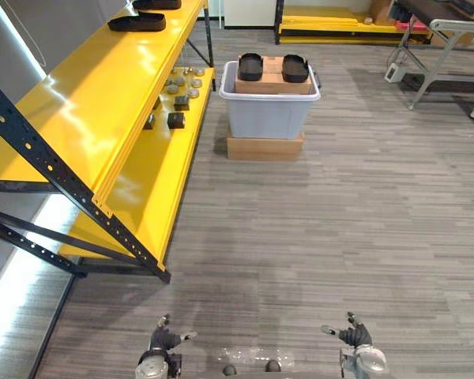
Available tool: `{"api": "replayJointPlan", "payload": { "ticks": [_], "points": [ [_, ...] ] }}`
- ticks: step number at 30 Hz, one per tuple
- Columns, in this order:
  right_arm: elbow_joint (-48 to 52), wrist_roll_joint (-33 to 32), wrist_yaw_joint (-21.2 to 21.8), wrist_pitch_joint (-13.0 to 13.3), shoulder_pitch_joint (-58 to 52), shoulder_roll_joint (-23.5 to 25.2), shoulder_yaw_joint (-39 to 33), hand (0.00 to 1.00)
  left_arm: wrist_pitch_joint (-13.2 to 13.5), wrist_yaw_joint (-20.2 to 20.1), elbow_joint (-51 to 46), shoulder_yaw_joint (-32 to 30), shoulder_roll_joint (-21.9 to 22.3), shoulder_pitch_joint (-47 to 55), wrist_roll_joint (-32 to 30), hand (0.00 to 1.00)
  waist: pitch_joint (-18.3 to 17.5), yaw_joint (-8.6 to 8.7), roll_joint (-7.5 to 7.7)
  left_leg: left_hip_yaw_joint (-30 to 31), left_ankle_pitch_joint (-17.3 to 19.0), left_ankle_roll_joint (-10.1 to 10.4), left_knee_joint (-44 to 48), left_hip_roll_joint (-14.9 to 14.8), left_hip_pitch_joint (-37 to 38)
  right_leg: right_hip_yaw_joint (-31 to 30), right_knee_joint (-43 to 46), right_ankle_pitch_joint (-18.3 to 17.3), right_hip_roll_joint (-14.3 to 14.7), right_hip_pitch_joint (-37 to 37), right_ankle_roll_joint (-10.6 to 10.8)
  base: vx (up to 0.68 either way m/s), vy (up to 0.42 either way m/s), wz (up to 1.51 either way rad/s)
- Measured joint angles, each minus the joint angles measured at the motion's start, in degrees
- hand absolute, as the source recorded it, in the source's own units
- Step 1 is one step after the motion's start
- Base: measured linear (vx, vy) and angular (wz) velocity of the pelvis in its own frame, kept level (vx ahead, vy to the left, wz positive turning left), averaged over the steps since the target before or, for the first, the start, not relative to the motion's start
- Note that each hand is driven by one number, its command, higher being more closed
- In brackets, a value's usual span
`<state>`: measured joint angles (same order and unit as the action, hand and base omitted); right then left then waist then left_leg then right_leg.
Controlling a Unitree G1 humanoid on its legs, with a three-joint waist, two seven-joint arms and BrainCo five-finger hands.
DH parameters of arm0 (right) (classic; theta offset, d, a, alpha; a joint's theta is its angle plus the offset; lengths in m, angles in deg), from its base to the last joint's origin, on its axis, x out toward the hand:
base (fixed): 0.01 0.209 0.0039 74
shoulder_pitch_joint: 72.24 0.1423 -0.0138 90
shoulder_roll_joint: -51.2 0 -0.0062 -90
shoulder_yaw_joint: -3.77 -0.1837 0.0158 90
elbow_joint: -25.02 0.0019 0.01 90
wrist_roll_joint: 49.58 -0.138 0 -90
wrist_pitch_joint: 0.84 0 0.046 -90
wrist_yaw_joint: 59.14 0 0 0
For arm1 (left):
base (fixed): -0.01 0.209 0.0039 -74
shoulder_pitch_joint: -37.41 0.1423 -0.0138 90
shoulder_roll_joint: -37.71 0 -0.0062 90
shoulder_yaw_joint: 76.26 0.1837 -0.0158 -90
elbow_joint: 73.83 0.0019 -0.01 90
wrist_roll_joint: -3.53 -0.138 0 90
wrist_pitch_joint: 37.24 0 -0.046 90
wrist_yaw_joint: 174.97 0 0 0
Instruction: Walk over and take plastic housings, then place them on the shelf
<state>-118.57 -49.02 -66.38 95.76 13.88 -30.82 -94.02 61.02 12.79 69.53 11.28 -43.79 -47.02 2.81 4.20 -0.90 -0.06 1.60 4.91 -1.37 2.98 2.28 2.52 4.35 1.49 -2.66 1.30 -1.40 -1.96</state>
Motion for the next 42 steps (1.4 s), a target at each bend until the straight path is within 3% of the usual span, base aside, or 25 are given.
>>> {"api": "replayJointPlan", "payload": {
  "ticks": [21, 27, 29, 30, 32, 34, 36, 38, 40, 41, 42],
  "points": [
    [3.49, -2.22, 0.72, -0.45, 0.16, -1.44, 0.48, 0.0, 0.37, 0.01, -10.69, -0.36, 0.0, 2.34, 0.97, 0.0, 0.31, 0.1, -0.54, 1.23, 0.68, -0.9, 0.51, 0.27, -1.91, 0.37, 0.26, -0.37, -0.18, 1.8, 0.66, -0.01, 0.005, 0.01],
    [4.76, -3.31, -0.36, -0.52, 1.72, -1.44, -0.96, 0.0, 0.36, 0.23, -12.75, -0.61, 0.01, 2.45, 1.51, 0.0, 1.05, -0.04, -1.23, -0.32, 5.44, -1.82, 7.13, -0.04, -4.52, -1.17, 0.92, -1.13, 0.19, 2.04, 1.65, 0.05, 0.041, -0.14],
    [5.96, -3.46, -0.38, -0.51, 2.79, -1.33, -1.3, 0.0, 0.36, 0.99, -14.77, -0.67, 0.25, 2.98, 2.44, 0.0, 2.16, -0.06, -2.06, -1.75, 9.66, -2.32, 12.85, -0.22, -7.38, -2.25, 11.91, -6.75, -0.12, 7.11, 3.71, 0.01, 0.08, -0.28],
    [6.0, -3.49, -0.37, -0.52, 2.84, -1.28, -1.29, 0.0, 0.38, 1.16, -15.1, -0.66, 0.26, 2.94, 2.46, 0.0, 2.58, -0.03, -1.97, -2.02, 10.8, -2.6, 14.0, -0.05, -7.47, -2.53, 16.18, -8.48, -0.37, 8.8, 4.56, 0.0, 0.089, -0.18],
    [6.1, -4.09, -0.38, -0.92, 2.65, -0.48, -1.22, 0.0, 0.33, 1.28, -15.44, -0.6, 0.03, 2.74, 2.99, 0.0, 4.04, 0.0, -1.46, -1.74, 13.06, -3.5, 16.42, 0.62, -6.18, -2.53, 33.55, -11.7, -1.73, 16.33, 6.25, 0.11, 0.079, 0.02],
    [6.41, -4.52, -0.37, -1.21, 2.05, 0.02, -1.12, 0.0, 0.08, 1.33, -15.54, -0.51, -0.01, 2.87, 3.52, 0.0, 4.69, -0.07, -0.94, -1.69, 14.51, -3.96, 17.36, 0.8, -4.76, -1.17, 38.63, -14.01, -3.04, 19.8, 6.1, 0.23, 0.036, 0.05],
    [6.96, -4.59, -0.4, -1.62, 2.57, -0.07, -0.54, 0.0, -0.25, 1.48, -15.52, -0.52, -0.08, 2.42, 4.02, 0.0, 5.3, 0.03, -0.55, -1.3, 15.59, -3.87, 16.49, 0.13, -2.9, 0.39, 36.17, -14.2, -3.51, 22.55, 6.15, 0.3, 0.001, 0.05],
    [7.03, -4.6, -0.42, -1.63, 4.14, -0.3, -0.34, 0.0, -0.27, 2.21, -15.53, -0.52, -0.06, 1.61, 4.76, 0.0, 6.03, 0.2, -1.08, -0.9, 16.11, -3.07, 14.32, -1.58, -0.69, 0.87, 28.97, -12.41, -2.46, 25.27, 6.32, 0.43, -0.07, 0.06],
    [7.28, -4.64, -0.62, -1.62, 5.61, -1.53, -0.34, 0.0, -0.29, 2.54, -15.5, -0.42, -0.01, -0.45, 4.81, 0.0, 7.36, 0.87, -1.63, 0.31, 16.05, -0.85, 9.26, -4.29, 4.06, 1.74, 16.15, -3.94, -1.39, 27.67, 5.9, 0.53, -0.142, 0.27],
    [7.39, -4.64, -0.78, -1.62, 5.74, -1.69, -0.35, 0.0, -0.28, 2.63, -15.49, -0.42, -0.12, -0.88, 4.79, 0.0, 7.14, 1.15, -0.97, 0.83, 15.91, -0.27, 8.4, -4.54, 4.97, 1.54, 13.75, -1.28, -1.72, 27.81, 5.72, 0.54, -0.202, 0.54],
    [7.68, -4.64, -1.5, -1.61, 5.63, -1.84, -0.39, 0.0, -0.28, 2.8, -15.24, -0.4, -0.21, -1.08, 4.64, 0.0, 7.07, 1.91, -0.32, 2.34, 16.16, 1.5, 8.11, -5.08, 6.52, 1.67, 13.12, 6.52, -2.07, 28.15, 4.5, 0.58, -0.241, 0.37]
  ]
}}
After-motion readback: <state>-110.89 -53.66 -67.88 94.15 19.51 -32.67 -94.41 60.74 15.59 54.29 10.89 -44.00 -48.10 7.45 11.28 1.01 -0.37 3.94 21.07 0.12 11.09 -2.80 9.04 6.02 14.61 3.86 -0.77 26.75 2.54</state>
